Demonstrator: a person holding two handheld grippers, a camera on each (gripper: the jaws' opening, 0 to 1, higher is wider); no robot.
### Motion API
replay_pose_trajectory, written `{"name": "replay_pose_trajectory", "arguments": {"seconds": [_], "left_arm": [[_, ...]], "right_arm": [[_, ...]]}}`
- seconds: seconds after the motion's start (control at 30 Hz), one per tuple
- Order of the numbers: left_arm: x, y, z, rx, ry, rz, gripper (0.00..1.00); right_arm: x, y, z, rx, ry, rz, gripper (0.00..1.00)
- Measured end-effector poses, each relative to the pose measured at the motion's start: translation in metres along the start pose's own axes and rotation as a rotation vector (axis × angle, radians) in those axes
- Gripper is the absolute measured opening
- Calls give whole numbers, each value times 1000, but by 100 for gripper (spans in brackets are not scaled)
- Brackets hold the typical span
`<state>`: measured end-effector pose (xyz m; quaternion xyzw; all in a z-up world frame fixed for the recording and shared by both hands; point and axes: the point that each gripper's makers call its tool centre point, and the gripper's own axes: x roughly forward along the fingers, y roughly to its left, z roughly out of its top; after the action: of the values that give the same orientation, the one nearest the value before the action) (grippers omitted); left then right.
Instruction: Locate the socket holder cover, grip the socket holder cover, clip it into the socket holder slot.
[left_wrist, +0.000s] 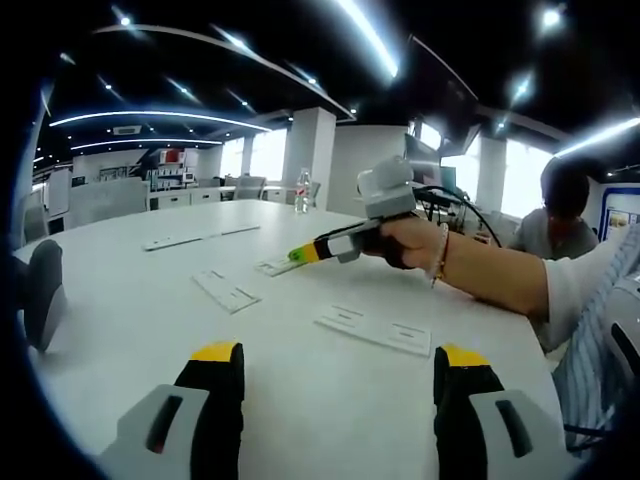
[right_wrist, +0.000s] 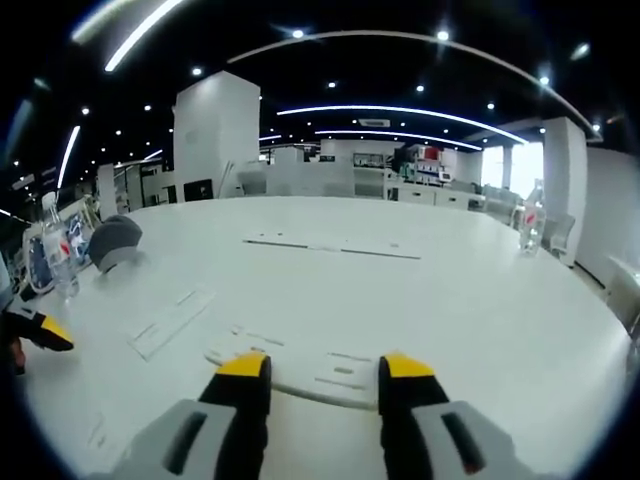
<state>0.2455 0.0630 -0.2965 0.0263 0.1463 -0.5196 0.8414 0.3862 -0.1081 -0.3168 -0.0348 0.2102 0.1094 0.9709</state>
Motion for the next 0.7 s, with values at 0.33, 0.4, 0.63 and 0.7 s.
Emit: {"name": "replay_pose_trajectory", "arguments": {"seconds": [0.33,0.4,0.63,0.7], "left_arm": [[0,-1,0,1,2,-3,77],[0,-1,-1,1,4,-4,77],[0,-1,0,1,3,-4,77],[1,-1,0,1,4,-7,77]], "right_arm": [[3,1,2,-1,-9,1,44],[5,4,3,-1,-11,11,44],[7,5,5,4,-16,12,44],[6,7,4,6,-15,10,45]]}}
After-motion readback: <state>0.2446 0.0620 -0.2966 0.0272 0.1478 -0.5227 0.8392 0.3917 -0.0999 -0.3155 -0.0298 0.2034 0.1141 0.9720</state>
